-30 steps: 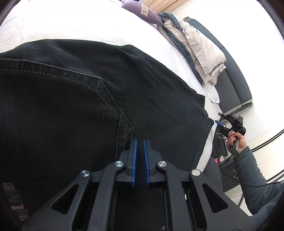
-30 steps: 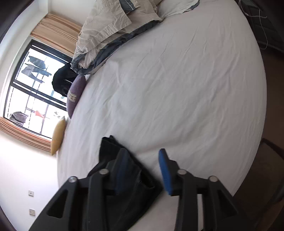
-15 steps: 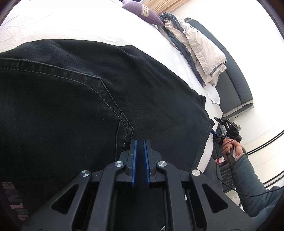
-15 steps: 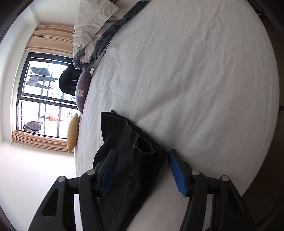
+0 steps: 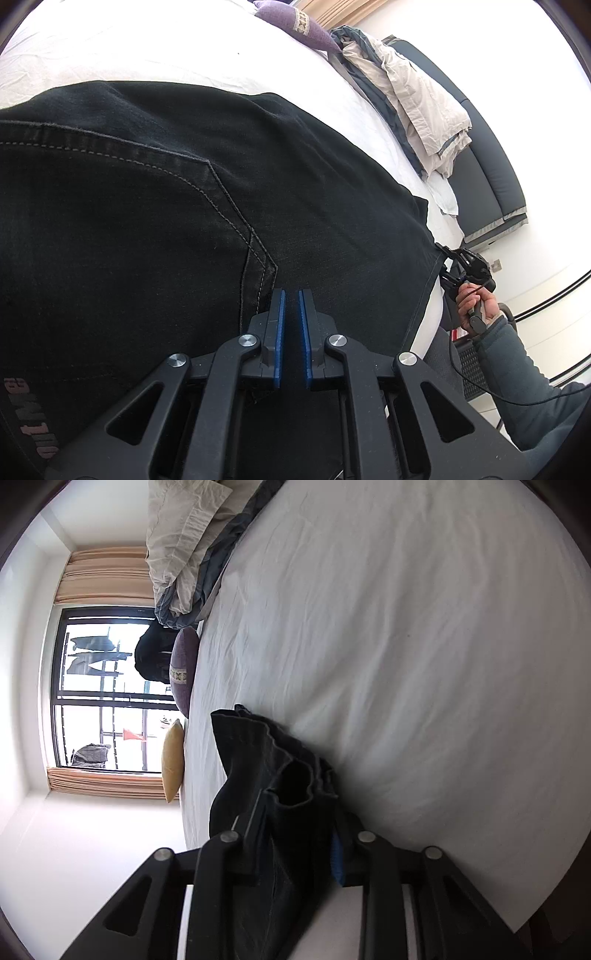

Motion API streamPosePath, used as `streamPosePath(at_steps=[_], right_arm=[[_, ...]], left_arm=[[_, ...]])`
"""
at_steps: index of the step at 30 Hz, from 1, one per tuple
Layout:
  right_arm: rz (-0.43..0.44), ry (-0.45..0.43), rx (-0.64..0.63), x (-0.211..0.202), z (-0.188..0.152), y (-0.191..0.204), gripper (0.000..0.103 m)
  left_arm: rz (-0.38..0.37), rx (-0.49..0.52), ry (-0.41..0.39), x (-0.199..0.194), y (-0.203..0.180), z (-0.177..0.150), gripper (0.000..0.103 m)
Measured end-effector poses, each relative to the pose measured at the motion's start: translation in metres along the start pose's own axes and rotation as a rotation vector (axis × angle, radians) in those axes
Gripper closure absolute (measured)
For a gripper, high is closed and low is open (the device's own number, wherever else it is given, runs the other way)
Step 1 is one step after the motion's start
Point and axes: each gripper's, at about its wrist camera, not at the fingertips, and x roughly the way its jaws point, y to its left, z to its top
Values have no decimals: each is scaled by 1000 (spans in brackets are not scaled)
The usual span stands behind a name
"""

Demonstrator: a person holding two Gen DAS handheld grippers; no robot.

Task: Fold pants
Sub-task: 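Grasp the folded leg end with the right gripper while the left gripper holds the jeans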

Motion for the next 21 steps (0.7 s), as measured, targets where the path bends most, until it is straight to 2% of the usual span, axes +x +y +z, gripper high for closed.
streamPosePath(at_steps=[3,9,12,21], right_arm=[[16,-4,14,1,1,-7,92],[-25,-46,-58,-2,-5,4,91],[-49,-62,-81,-2,-7,9,91],[-99,-79,-123,0,-10,15,92]], left_arm=[[-3,-9,6,0,1,1,94],[-1,-25,14,0,4,4,94],[24,-18,20,-1,-1,7,94],[44,-39,14,-2,-9,14,94]])
